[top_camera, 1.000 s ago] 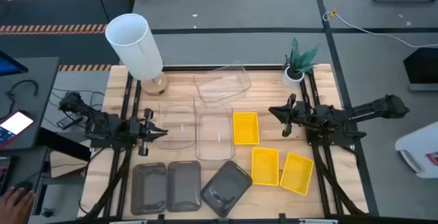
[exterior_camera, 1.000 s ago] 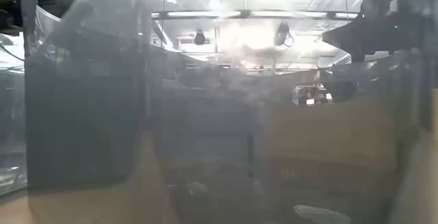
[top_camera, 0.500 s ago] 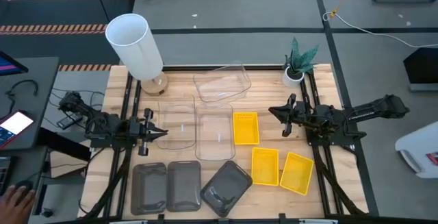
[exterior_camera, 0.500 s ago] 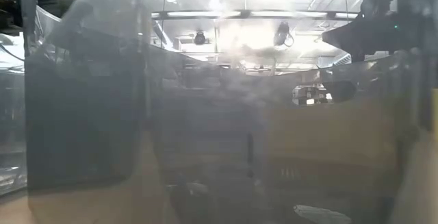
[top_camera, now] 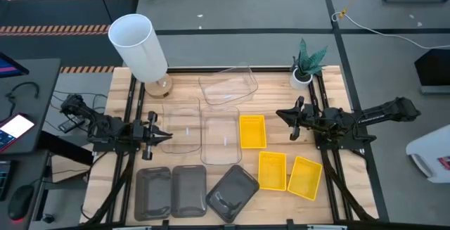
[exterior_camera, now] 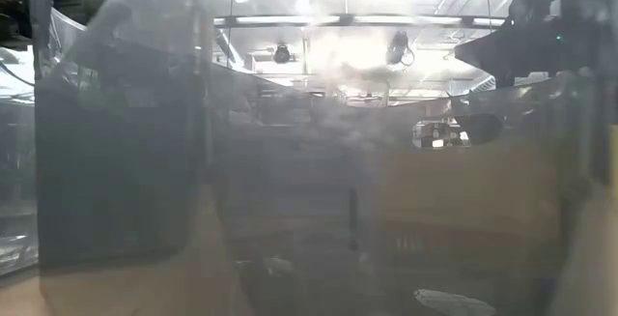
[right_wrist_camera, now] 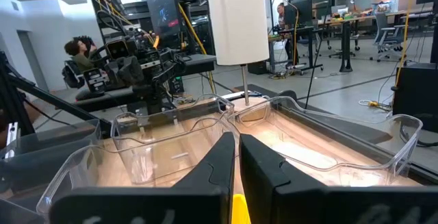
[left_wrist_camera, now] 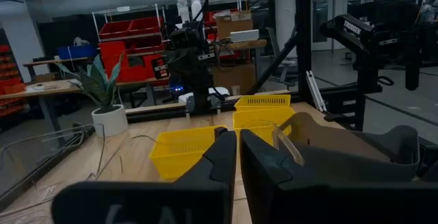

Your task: Stack baskets by color

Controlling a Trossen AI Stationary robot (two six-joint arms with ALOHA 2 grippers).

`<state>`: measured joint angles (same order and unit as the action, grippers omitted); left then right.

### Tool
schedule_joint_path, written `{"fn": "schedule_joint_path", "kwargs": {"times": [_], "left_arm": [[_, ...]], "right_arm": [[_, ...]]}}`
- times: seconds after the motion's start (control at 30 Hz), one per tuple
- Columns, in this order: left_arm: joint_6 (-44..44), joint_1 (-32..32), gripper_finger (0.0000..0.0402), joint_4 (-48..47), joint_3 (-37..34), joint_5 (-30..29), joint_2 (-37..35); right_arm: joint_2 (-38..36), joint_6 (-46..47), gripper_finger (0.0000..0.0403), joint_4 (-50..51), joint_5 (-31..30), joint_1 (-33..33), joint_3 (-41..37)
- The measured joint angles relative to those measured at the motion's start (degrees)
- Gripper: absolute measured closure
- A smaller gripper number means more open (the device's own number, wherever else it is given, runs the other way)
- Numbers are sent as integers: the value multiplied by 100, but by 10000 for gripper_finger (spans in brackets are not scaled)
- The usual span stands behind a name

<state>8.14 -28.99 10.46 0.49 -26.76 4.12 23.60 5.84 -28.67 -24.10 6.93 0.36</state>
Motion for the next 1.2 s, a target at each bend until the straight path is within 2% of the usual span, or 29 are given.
{"fn": "schedule_joint_path", "kwargs": {"times": [0.9, 1.2], "left_arm": [[0, 0, 365, 1, 0, 1, 0], [2, 0, 376, 2, 0, 0, 0]], "right_arm": [[1, -1, 373, -1, -2, -1, 0], [1, 1, 373, -1, 0, 1, 0]]}}
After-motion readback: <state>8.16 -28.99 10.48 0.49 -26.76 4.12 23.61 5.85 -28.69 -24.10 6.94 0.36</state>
